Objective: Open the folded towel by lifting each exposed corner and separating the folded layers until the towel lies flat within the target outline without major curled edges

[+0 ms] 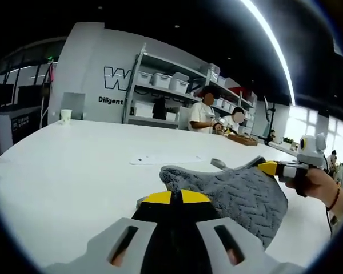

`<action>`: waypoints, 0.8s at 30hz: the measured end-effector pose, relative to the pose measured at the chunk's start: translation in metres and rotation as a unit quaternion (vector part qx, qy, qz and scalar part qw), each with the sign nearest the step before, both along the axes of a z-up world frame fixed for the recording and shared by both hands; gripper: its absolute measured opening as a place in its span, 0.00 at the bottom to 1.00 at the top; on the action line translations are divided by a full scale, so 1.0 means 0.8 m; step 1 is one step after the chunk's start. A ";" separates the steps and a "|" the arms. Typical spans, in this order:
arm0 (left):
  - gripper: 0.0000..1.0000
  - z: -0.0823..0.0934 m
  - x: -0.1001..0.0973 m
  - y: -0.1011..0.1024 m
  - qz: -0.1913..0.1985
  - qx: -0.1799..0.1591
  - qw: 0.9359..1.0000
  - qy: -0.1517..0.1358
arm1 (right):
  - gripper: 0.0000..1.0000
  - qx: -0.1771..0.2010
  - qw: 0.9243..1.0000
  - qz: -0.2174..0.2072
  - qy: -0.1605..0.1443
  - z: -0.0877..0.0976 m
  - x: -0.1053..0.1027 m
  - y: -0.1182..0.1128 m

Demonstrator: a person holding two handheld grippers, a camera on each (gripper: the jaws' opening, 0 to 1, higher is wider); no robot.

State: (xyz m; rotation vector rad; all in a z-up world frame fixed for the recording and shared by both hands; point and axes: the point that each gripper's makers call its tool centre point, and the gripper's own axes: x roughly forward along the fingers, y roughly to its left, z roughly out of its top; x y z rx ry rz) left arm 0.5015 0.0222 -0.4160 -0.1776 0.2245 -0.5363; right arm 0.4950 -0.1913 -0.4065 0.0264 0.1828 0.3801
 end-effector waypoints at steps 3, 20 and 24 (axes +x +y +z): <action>0.01 0.002 -0.003 -0.001 -0.001 0.000 1.000 -0.003 | 0.00 -0.001 1.000 0.001 -0.002 0.006 0.003 -0.002; 0.01 0.021 0.008 -0.010 -0.005 0.011 0.999 -0.029 | 0.00 -0.040 0.999 -0.015 -0.026 0.030 0.009 -0.009; 0.01 0.024 0.010 -0.013 -0.004 0.006 0.999 -0.036 | 0.00 -0.042 0.998 -0.017 -0.033 0.037 0.008 -0.016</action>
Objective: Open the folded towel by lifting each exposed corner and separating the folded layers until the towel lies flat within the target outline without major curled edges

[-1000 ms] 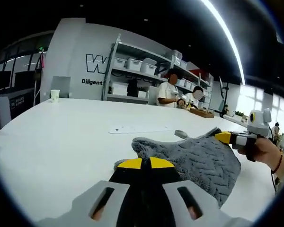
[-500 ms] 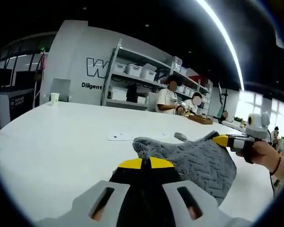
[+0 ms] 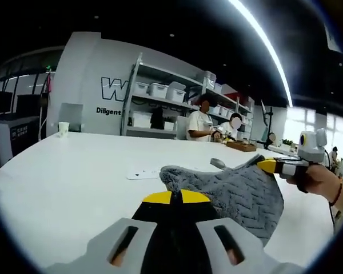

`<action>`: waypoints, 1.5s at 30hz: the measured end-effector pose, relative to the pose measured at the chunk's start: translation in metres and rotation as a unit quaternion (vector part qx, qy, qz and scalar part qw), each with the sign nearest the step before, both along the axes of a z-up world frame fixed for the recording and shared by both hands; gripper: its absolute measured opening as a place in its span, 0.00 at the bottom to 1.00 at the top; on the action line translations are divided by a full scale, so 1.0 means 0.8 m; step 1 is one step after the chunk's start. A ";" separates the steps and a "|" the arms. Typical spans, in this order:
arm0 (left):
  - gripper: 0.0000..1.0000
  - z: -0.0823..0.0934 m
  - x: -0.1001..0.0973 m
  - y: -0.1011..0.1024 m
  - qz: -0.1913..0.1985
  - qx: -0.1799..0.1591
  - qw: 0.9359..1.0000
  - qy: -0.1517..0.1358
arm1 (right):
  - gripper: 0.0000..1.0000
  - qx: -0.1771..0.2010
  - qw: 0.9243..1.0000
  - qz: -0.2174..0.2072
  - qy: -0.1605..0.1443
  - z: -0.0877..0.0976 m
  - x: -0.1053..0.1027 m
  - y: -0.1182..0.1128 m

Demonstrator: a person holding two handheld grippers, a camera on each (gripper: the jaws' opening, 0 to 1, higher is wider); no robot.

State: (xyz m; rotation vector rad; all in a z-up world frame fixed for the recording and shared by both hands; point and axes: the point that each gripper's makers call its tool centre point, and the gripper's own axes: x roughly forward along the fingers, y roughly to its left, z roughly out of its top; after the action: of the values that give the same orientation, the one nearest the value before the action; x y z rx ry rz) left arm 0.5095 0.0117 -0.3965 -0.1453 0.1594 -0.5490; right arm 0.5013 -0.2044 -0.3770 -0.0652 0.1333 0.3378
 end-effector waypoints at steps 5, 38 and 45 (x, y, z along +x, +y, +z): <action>0.01 0.003 -0.002 -0.006 -0.007 0.005 1.000 -0.008 | 0.00 0.002 1.000 0.000 -0.002 0.002 -0.003 -0.006; 0.00 0.032 0.003 0.026 -0.008 -0.033 0.999 -0.025 | 0.00 0.065 0.998 0.028 -0.002 0.016 -0.046 0.006; 0.00 0.036 -0.004 0.026 -0.015 -0.030 0.999 -0.033 | 0.00 0.062 0.997 0.036 -0.005 0.015 -0.049 0.005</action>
State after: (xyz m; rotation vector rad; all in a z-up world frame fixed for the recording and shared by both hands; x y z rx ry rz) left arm 0.5059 0.0327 -0.3673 -0.1824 0.0804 -0.5887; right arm 0.4621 -0.2006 -0.3651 0.0508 0.1000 0.4160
